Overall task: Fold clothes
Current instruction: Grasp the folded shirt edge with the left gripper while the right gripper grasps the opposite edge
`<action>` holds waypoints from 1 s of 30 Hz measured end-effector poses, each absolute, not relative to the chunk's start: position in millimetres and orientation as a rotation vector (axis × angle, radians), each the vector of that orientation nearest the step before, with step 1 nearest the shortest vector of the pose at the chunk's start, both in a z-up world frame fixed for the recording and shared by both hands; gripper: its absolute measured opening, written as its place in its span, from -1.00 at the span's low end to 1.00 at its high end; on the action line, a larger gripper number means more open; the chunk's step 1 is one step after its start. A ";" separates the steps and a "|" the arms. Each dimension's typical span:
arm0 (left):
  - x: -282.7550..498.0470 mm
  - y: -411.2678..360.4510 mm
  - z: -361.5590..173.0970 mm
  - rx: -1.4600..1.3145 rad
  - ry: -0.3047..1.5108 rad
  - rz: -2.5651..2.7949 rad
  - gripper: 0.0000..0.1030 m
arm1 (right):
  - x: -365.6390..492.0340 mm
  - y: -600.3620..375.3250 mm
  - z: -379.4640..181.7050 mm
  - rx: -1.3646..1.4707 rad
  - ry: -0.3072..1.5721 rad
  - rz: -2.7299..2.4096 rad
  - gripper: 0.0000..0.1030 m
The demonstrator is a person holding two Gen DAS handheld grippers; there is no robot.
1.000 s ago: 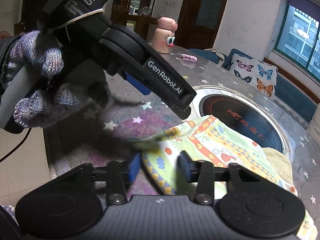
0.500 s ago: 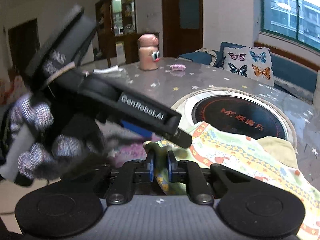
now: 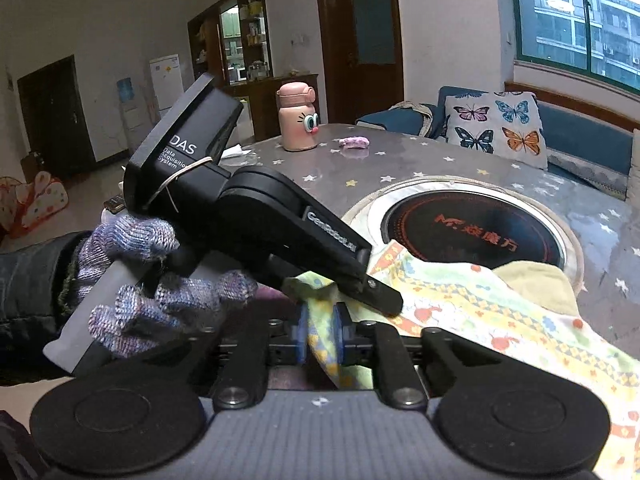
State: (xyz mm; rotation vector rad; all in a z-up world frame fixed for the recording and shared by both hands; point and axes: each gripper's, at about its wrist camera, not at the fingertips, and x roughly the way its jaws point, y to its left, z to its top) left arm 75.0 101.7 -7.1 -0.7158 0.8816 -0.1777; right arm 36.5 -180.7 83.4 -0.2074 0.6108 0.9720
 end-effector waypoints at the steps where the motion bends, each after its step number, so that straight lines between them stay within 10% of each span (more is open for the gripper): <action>1: 74.8 101.5 -7.0 -0.714 0.881 -0.177 -0.68 | 36.4 -186.0 84.0 -0.203 0.610 0.962 -0.62; 17: 73.3 98.4 -6.2 -0.692 0.877 -0.166 -0.68 | 102.9 -306.8 47.8 -0.108 0.690 0.482 -0.58; 30: 73.3 93.8 -4.2 -0.655 0.869 -0.154 -0.68 | 128.7 -353.9 38.4 0.038 0.684 0.257 0.15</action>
